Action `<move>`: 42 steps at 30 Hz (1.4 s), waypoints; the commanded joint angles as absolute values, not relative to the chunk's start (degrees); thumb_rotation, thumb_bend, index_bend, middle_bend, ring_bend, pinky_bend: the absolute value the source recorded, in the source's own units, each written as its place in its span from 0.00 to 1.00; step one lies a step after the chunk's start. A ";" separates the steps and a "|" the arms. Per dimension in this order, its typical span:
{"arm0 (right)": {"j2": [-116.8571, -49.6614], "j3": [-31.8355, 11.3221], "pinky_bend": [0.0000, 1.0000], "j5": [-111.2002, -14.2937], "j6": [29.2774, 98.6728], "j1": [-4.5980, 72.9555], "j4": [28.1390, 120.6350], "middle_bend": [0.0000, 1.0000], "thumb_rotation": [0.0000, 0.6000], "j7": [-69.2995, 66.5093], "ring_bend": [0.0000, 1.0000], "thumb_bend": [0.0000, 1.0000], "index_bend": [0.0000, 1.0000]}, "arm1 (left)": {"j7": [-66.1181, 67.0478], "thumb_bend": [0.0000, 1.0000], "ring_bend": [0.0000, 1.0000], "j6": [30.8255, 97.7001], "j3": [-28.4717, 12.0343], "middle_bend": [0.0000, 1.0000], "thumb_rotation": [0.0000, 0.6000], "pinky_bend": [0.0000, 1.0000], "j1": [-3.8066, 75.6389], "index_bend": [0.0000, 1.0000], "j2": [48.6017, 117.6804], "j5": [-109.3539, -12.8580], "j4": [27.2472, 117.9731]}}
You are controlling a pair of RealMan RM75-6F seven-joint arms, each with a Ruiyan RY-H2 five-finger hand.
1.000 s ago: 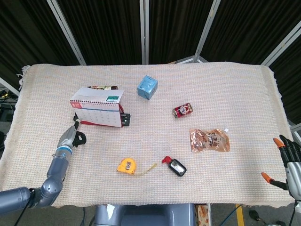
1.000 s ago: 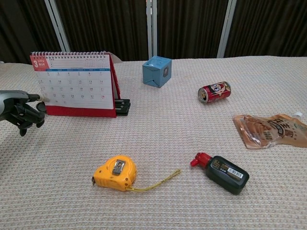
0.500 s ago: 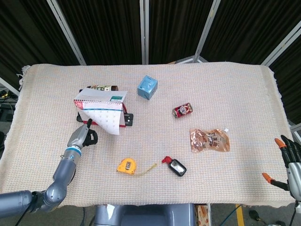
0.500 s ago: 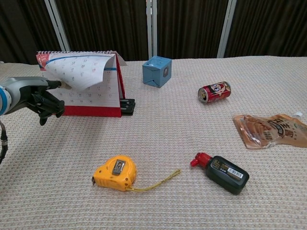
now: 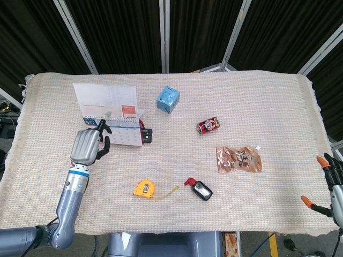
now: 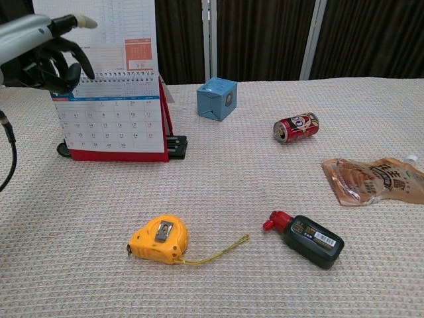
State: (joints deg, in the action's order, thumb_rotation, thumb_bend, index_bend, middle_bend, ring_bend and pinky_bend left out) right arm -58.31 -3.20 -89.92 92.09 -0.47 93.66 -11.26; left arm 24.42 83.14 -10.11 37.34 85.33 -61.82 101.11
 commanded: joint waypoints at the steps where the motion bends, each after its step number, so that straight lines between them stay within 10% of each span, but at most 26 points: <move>1: -58.22 -3.23 0.00 -89.96 92.12 -0.46 93.76 0.00 1.00 -11.34 0.00 0.05 0.00 | 29.33 0.64 0.38 85.33 -8.27 0.23 1.00 0.44 36.81 0.00 85.73 -66.69 96.08; 9: -58.09 -3.64 0.00 -89.13 92.07 -0.50 93.51 0.00 1.00 -11.92 0.00 0.05 0.00 | 35.81 0.19 0.00 75.31 -9.87 0.00 1.00 0.07 38.95 0.00 80.81 -58.65 96.59; 25: -59.24 -3.81 0.00 -87.64 89.63 0.36 92.27 0.00 1.00 -10.77 0.00 0.05 0.00 | 37.37 0.08 0.00 56.72 -11.96 0.00 1.00 0.00 44.72 0.00 77.69 -40.57 88.08; 36: -59.39 -3.73 0.00 -88.62 90.55 0.19 92.51 0.00 1.00 -10.55 0.00 0.05 0.00 | 24.08 0.09 0.00 68.11 -11.81 0.00 1.00 0.00 39.39 0.00 77.61 -57.30 90.57; 42: -60.11 -3.93 0.00 -87.77 89.70 0.51 91.64 0.00 1.00 -9.65 0.00 0.05 0.00 | 23.70 0.09 0.00 81.22 -3.93 0.00 1.00 0.00 30.59 0.00 76.62 -70.83 95.00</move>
